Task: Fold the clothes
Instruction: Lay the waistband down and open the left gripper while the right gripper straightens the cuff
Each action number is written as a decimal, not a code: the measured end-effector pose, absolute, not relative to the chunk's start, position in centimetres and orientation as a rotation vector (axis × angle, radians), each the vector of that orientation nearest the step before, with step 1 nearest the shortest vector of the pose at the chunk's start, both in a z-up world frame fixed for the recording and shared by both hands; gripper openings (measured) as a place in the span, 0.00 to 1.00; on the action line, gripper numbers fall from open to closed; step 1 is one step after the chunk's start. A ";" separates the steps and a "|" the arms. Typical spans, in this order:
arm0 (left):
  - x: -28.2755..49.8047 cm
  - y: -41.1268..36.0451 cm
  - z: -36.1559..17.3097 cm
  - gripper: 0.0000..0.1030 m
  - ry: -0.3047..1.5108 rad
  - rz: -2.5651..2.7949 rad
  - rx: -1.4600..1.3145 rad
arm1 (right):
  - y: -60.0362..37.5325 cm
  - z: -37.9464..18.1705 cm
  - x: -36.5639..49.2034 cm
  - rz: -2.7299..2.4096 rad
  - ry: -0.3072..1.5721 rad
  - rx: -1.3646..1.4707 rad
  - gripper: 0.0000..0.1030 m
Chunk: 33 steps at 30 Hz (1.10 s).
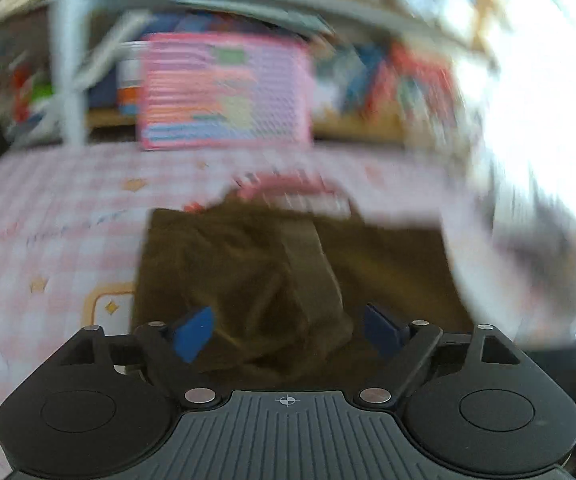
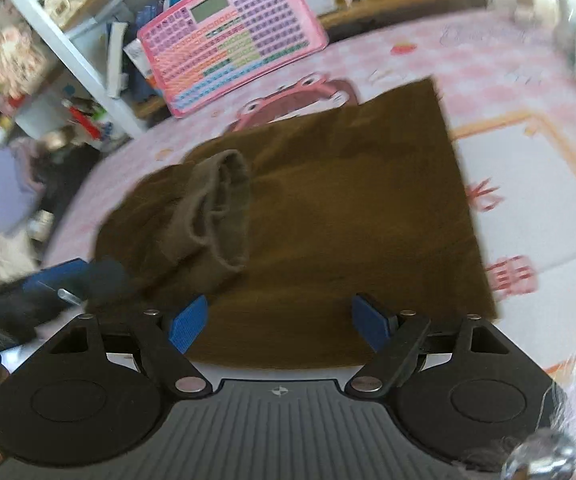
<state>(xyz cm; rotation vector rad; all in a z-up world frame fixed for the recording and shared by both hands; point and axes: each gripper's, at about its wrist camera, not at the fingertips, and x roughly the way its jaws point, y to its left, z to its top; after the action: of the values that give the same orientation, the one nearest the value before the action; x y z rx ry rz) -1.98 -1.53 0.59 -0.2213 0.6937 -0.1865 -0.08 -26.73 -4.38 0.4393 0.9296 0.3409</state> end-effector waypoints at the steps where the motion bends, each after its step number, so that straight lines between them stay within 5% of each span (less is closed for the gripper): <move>1: -2.1 -0.3 0.8 0.83 0.678 -0.132 -0.300 | -26.8 -4.5 0.5 0.380 0.943 0.488 0.77; 9: -7.2 5.3 1.1 0.83 0.634 0.181 -0.592 | -24.6 -6.9 6.9 0.483 1.080 0.774 0.76; 11: -8.2 5.3 1.2 0.83 0.634 0.222 -0.593 | -24.0 -7.3 8.2 0.476 1.096 0.819 0.48; 12: -8.6 5.3 1.3 0.83 0.634 0.239 -0.596 | -23.7 -7.5 8.8 0.472 1.103 0.841 0.18; 17: -9.3 5.0 1.9 0.83 0.619 0.267 -0.583 | -22.6 -4.2 8.6 0.778 0.989 0.968 0.17; 23: -9.3 3.6 1.9 0.83 0.652 0.249 -0.549 | -23.3 -9.8 10.2 0.525 1.160 0.968 0.19; 33: -8.5 2.3 1.4 0.83 0.687 0.188 -0.510 | -24.9 -9.6 8.8 0.518 1.128 1.008 0.36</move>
<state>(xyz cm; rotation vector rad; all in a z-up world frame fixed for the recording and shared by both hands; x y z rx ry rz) -8.50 2.34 1.45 -0.5098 0.6871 0.1880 8.80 -24.89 -9.64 1.0080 1.1277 0.5179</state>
